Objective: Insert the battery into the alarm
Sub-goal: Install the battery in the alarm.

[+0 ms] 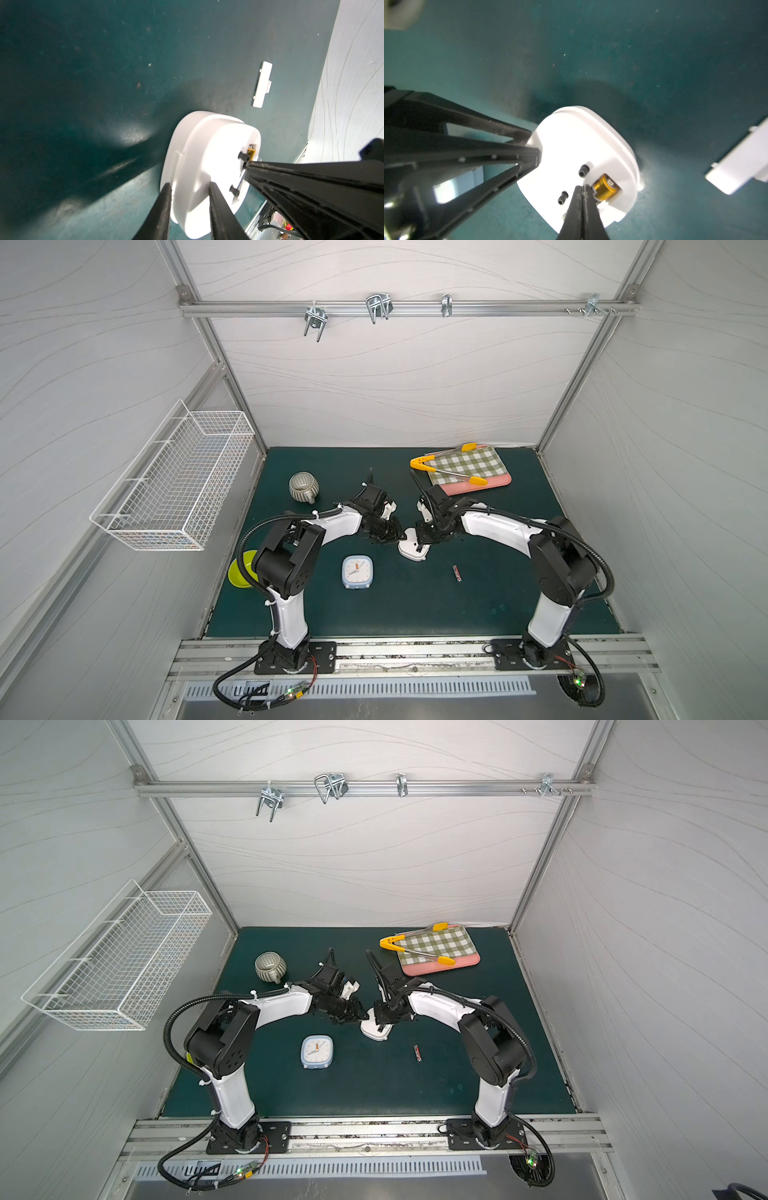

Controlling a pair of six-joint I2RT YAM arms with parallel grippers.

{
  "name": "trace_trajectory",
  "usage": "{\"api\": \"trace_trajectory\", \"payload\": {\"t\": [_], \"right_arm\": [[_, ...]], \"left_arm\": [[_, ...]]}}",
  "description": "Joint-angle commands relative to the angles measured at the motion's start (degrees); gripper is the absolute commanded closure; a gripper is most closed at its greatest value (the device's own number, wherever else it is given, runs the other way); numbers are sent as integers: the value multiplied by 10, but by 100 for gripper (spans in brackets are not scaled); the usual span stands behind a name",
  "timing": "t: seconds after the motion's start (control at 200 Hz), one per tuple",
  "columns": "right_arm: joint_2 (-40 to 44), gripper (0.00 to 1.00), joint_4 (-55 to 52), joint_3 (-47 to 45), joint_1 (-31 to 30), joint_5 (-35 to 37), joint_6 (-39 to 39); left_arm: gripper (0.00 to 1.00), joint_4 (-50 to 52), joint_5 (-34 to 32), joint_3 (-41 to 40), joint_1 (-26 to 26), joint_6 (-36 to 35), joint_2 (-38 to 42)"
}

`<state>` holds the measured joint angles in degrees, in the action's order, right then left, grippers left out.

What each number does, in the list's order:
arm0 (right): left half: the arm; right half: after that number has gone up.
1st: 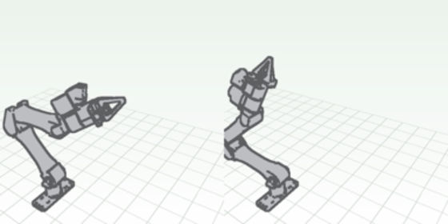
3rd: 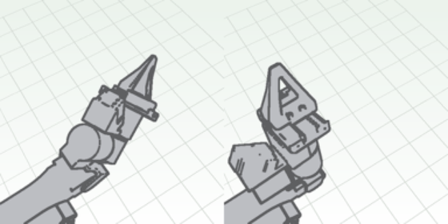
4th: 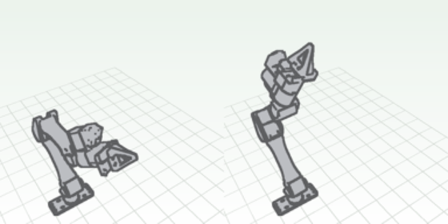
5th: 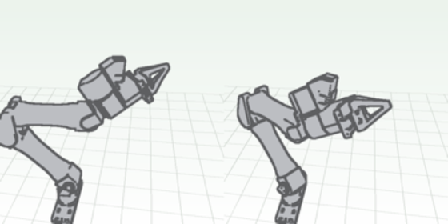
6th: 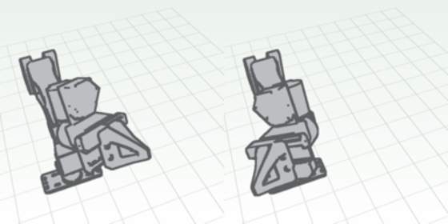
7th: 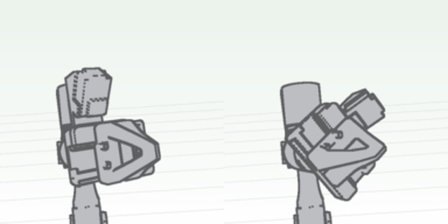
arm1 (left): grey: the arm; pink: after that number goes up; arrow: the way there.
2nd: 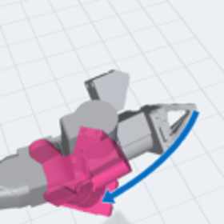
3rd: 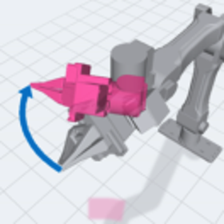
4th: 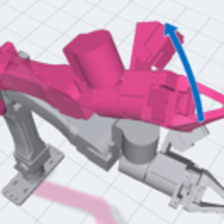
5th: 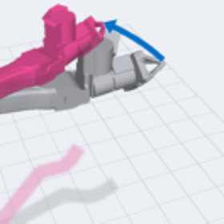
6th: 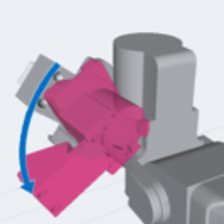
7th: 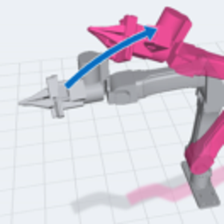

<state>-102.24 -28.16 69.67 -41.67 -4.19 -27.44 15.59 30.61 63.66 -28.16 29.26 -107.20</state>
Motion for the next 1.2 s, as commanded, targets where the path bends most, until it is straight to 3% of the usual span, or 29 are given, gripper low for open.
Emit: {"api": "trace_trajectory", "payload": {"t": [0.0,0.58,0.82,0.93,1.196], "right_arm": [[17,94,-33,13,-1,53,15],[-46,92,-63,30,7,8,29],[-24,91,-66,24,3,15,32],[-9,86,-62,30,3,23,37],[-19,87,-73,35,3,27,44]], "left_arm": [[68,51,-63,-14,0,-9,-30],[68,52,-61,-13,0,-10,-33],[68,52,-62,-13,0,-10,-34],[68,53,-61,-13,0,-10,-34],[68,53,-61,-13,0,-11,-33]]}}
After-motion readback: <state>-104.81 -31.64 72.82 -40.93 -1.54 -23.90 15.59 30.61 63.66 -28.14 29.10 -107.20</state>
